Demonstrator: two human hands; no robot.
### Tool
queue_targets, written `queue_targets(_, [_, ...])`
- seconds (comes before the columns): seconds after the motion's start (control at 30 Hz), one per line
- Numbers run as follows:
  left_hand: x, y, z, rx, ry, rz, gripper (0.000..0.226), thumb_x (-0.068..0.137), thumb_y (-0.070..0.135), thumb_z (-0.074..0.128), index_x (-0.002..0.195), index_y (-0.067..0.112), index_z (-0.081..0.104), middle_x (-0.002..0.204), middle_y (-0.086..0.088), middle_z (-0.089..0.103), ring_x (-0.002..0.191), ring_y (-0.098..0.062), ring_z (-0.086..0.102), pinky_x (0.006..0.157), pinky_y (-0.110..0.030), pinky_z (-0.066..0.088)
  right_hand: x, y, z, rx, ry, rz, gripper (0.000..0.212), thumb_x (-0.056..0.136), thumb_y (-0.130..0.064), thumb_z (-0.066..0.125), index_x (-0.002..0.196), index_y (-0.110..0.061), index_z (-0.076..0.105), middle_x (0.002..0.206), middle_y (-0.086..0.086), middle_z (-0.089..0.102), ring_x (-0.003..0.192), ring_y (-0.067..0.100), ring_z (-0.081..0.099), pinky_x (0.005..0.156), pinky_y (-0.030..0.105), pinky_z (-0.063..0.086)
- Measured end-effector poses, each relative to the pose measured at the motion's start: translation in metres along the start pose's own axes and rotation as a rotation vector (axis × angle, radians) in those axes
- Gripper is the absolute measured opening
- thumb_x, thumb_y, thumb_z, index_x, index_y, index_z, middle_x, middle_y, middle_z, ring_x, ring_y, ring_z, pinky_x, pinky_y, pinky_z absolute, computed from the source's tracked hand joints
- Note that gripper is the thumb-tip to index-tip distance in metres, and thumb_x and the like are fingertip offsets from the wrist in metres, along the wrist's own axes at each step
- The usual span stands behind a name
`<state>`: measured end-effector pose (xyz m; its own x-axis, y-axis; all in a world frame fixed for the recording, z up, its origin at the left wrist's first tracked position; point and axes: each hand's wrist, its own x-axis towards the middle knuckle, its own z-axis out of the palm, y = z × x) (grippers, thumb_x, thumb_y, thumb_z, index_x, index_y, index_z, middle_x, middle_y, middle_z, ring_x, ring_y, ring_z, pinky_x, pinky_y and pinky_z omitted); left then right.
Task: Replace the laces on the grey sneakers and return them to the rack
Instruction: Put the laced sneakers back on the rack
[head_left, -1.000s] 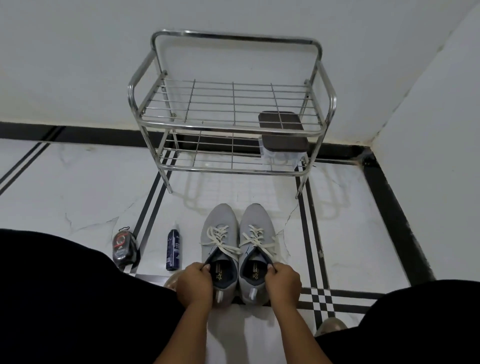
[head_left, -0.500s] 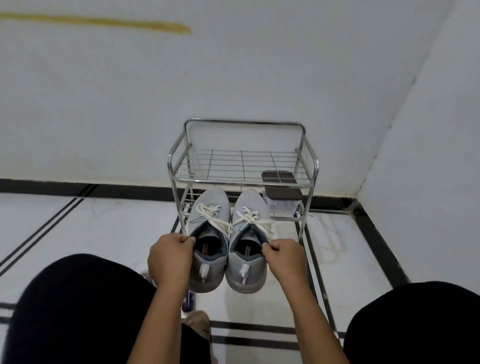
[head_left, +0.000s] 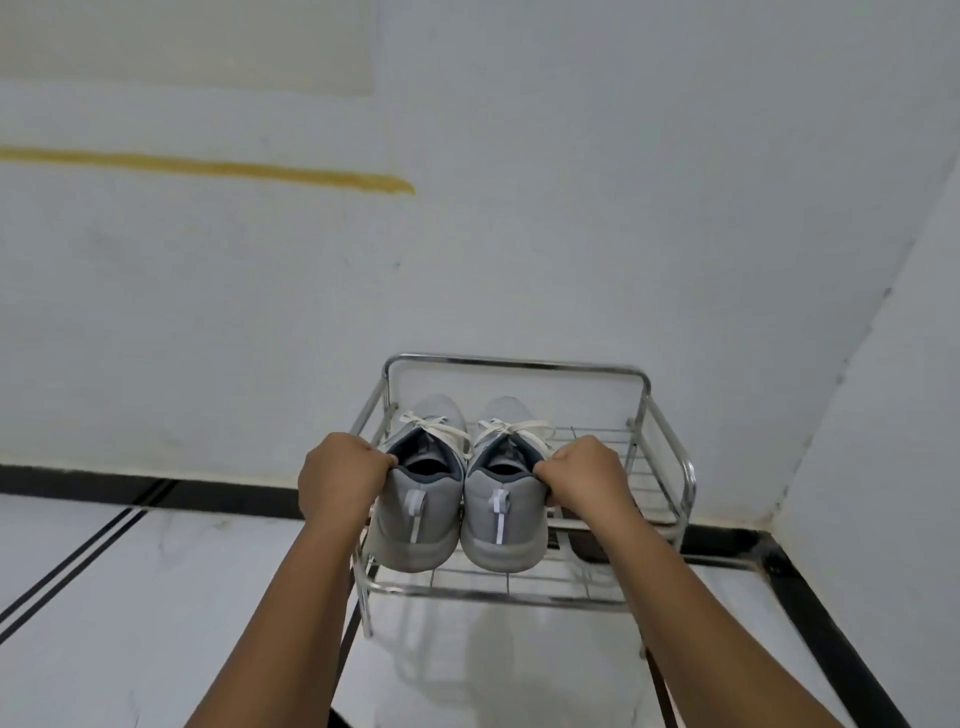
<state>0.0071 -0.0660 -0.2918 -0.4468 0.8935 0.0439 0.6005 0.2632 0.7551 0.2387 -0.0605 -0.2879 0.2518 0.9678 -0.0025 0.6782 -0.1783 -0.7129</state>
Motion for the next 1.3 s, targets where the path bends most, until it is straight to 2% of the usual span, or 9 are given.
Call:
queue_targets(0.1, [0.036,0.006,0.017,-0.019,0.027,-0.004,0.023,0.079,0.025,0.07,0.07,0.004,0.07,0.066,-0.012,0.067,0.067,-0.027,0.062,0.056,-0.027,0.042,0.041,-0.006,0.017,-0.002,0.007,-0.002,0.016,0.073,-0.022,0.061,0.062,-0.01,0.06,0.07,0.01,0.069,0.071,0.028,0.066,0.063,0.032,0.053])
queue_targets(0.23, [0.073,0.003,0.045,-0.032,0.071,-0.014,0.023,0.081,0.025,0.069,0.072,0.004,0.072,0.067,-0.013,0.068,0.068,-0.029,0.064,0.058,-0.028,0.046,0.084,-0.002,0.042,0.015,0.038,-0.013,0.029,0.078,-0.02,0.061,0.053,-0.015,0.048,0.06,0.006,0.06,0.056,0.021,0.052,0.049,0.024,0.034])
queue_targets(0.5, [0.117,-0.001,0.078,0.003,0.104,-0.023,0.019,0.083,0.028,0.068,0.075,0.011,0.074,0.069,-0.006,0.068,0.067,-0.024,0.062,0.062,-0.029,0.048,0.126,0.006,0.071,-0.038,0.061,-0.012,0.029,0.081,-0.019,0.061,0.054,-0.013,0.05,0.052,0.002,0.049,0.051,0.017,0.047,0.045,0.023,0.026])
queue_targets(0.83, [0.121,-0.011,0.082,0.047,0.126,0.019,0.03,0.09,0.037,0.061,0.08,0.012,0.074,0.075,-0.005,0.068,0.078,-0.026,0.063,0.067,-0.032,0.047,0.117,0.01,0.079,-0.019,0.07,-0.081,0.043,0.09,-0.029,0.059,0.051,-0.013,0.049,0.048,0.003,0.046,0.047,0.017,0.045,0.045,0.024,0.031])
queue_targets(0.93, [0.119,-0.016,0.073,-0.064,-0.064,0.016,0.059,0.091,0.061,0.044,0.09,0.008,0.07,0.087,-0.01,0.069,0.09,-0.029,0.064,0.082,-0.04,0.051,0.121,0.014,0.071,0.08,-0.126,-0.036,0.037,0.092,-0.034,0.057,0.069,-0.007,0.068,0.074,0.014,0.069,0.075,0.028,0.066,0.073,0.038,0.056])
queue_targets(1.03, [0.105,-0.021,0.061,-0.255,-0.505,0.01,0.076,0.074,0.075,0.056,0.131,0.025,0.05,0.123,0.007,0.057,0.113,-0.016,0.054,0.097,-0.034,0.044,0.114,0.017,0.042,0.373,-0.556,0.043,0.01,0.092,-0.02,0.063,0.099,-0.025,0.067,0.11,0.003,0.067,0.108,0.021,0.061,0.099,0.043,0.049])
queue_targets(1.13, [0.097,-0.027,0.068,-0.206,-0.62,0.125,0.1,0.069,0.034,0.085,0.145,0.032,0.02,0.13,0.012,0.049,0.116,-0.011,0.05,0.09,-0.023,0.044,0.101,0.017,0.032,0.467,-0.793,-0.03,0.043,0.083,-0.014,0.073,0.114,-0.035,0.052,0.111,-0.017,0.061,0.105,0.0,0.057,0.088,0.024,0.049])
queue_targets(1.2, [0.1,-0.031,0.077,-0.168,-0.532,0.15,0.112,0.068,0.014,0.086,0.149,0.031,0.011,0.131,0.006,0.048,0.116,-0.015,0.05,0.092,-0.028,0.047,0.095,0.016,0.047,0.407,-0.678,-0.109,0.058,0.075,-0.018,0.082,0.117,-0.035,0.046,0.112,-0.019,0.061,0.099,-0.005,0.06,0.083,0.017,0.051])
queue_targets(1.3, [0.106,-0.042,0.083,-0.182,-0.455,0.148,0.11,0.064,0.011,0.087,0.148,0.028,0.019,0.13,0.002,0.052,0.117,-0.02,0.053,0.099,-0.042,0.049,0.095,0.022,0.076,0.193,-0.393,-0.192,0.087,0.06,-0.038,0.089,0.133,-0.027,0.043,0.125,-0.006,0.058,0.114,0.013,0.057,0.094,0.032,0.05])
